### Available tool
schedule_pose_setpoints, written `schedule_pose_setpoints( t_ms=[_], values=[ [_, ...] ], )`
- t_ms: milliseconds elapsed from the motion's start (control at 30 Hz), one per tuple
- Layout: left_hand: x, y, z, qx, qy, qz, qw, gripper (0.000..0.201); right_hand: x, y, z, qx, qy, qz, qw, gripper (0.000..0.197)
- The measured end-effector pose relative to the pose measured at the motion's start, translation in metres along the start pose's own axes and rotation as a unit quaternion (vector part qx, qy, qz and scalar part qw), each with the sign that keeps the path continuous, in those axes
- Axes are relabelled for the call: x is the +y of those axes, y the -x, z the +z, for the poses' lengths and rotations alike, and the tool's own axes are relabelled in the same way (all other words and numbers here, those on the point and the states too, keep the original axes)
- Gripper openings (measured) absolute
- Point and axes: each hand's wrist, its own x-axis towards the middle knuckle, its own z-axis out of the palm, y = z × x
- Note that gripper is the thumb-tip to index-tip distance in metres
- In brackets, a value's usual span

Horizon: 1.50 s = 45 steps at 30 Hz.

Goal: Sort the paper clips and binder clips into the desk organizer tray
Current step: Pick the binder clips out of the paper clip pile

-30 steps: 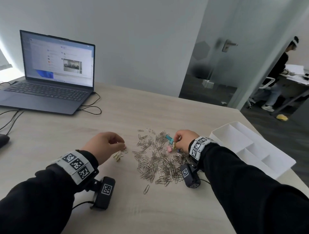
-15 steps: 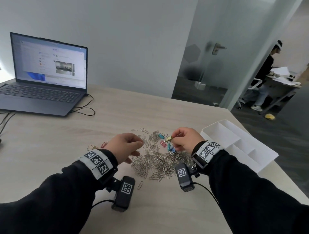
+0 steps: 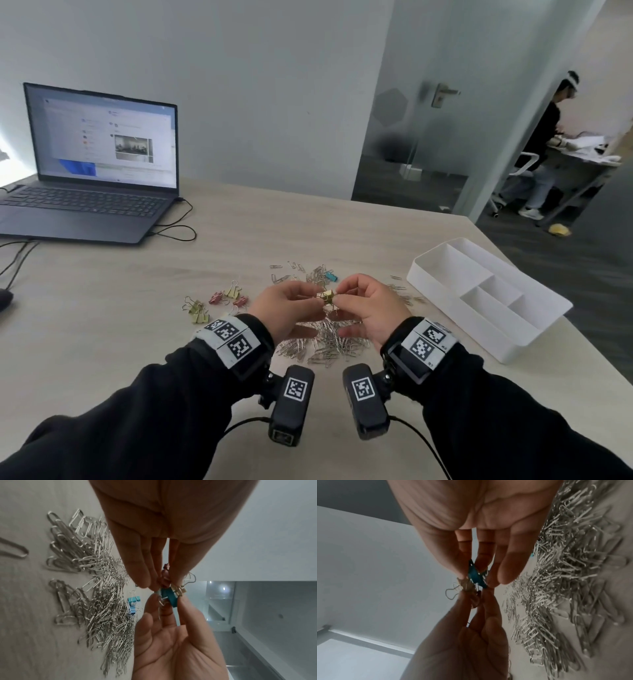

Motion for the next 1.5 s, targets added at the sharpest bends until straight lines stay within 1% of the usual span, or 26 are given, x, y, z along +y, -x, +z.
schedule_pose_setpoints(
  t_ms=[100, 267, 400, 500, 567, 667, 733, 800, 933, 1000, 1033, 1067, 1133, 1167, 1200, 1267, 1333, 1400, 1467, 1500],
  values=[
    [0.0, 0.0, -0.003, 0.0, 0.025, -0.011, 1.0, 0.007, 0.005, -0.001, 0.004, -0.003, -0.042, 0.008, 0.999, 0.012],
    [0.004, 0.004, -0.003, -0.011, 0.044, -0.017, 0.999, 0.005, 0.012, -0.001, 0.012, -0.003, -0.076, 0.016, 0.997, 0.015],
    [0.005, 0.006, -0.005, -0.025, 0.045, -0.029, 0.998, 0.005, 0.015, -0.001, 0.014, 0.013, -0.093, 0.011, 0.996, 0.01],
    [0.007, 0.007, -0.01, -0.021, 0.052, -0.039, 0.998, 0.009, 0.015, 0.0, 0.012, 0.026, -0.046, -0.018, 0.998, 0.008],
    [0.007, 0.006, -0.015, -0.013, 0.067, -0.046, 0.997, 0.013, 0.014, 0.001, 0.011, 0.054, 0.011, -0.045, 0.997, 0.007],
    [0.008, 0.005, -0.022, -0.013, 0.087, -0.056, 0.995, 0.014, 0.013, 0.0, 0.009, 0.084, 0.104, -0.082, 0.988, 0.01],
    [0.01, 0.004, -0.024, -0.006, 0.09, -0.055, 0.994, 0.012, 0.013, -0.002, 0.009, 0.092, 0.129, -0.088, 0.983, 0.013],
    [0.011, 0.002, -0.028, 0.012, 0.082, -0.049, 0.995, 0.009, 0.013, -0.005, 0.009, 0.1, 0.129, -0.08, 0.983, 0.012],
    [0.016, -0.001, -0.041, 0.053, 0.01, -0.043, 0.998, 0.014, 0.011, -0.01, 0.009, 0.086, 0.089, -0.038, 0.992, 0.006],
    [0.018, -0.003, -0.05, 0.086, -0.097, -0.029, 0.991, 0.016, 0.01, -0.012, 0.008, 0.078, 0.063, -0.022, 0.995, 0.007],
    [0.019, -0.003, -0.055, 0.103, -0.175, -0.016, 0.979, 0.018, 0.01, -0.013, 0.008, 0.077, 0.051, -0.017, 0.996, 0.007],
    [0.019, -0.004, -0.062, 0.118, -0.259, -0.003, 0.959, 0.02, 0.01, -0.014, 0.008, 0.076, 0.043, -0.014, 0.996, 0.007],
    [0.02, -0.005, -0.077, 0.128, -0.409, 0.005, 0.903, 0.024, 0.01, -0.016, 0.009, 0.075, 0.035, -0.01, 0.997, 0.006],
    [0.019, -0.006, -0.084, 0.129, -0.463, -0.001, 0.877, 0.025, 0.01, -0.017, 0.009, 0.075, 0.032, -0.008, 0.997, 0.006],
    [0.018, -0.007, -0.089, 0.129, -0.498, -0.012, 0.857, 0.026, 0.011, -0.018, 0.008, 0.075, 0.03, -0.007, 0.997, 0.006],
    [0.016, -0.008, -0.096, 0.129, -0.525, -0.037, 0.841, 0.026, 0.012, -0.019, 0.007, 0.077, 0.028, -0.004, 0.997, 0.007],
    [0.014, -0.007, -0.098, 0.149, -0.523, -0.024, 0.839, 0.018, 0.014, -0.021, 0.005, 0.077, 0.03, -0.002, 0.997, 0.008],
    [0.015, -0.006, -0.094, 0.161, -0.502, 0.03, 0.849, 0.011, 0.014, -0.022, 0.006, 0.072, 0.03, 0.002, 0.997, 0.008],
    [0.02, -0.004, -0.081, 0.137, -0.464, 0.074, 0.872, 0.011, 0.013, -0.021, 0.008, 0.062, 0.034, 0.005, 0.997, 0.008],
    [0.023, -0.002, -0.072, 0.11, -0.431, 0.081, 0.892, 0.012, 0.013, -0.021, 0.011, 0.056, 0.036, 0.004, 0.998, 0.008]
  ],
)
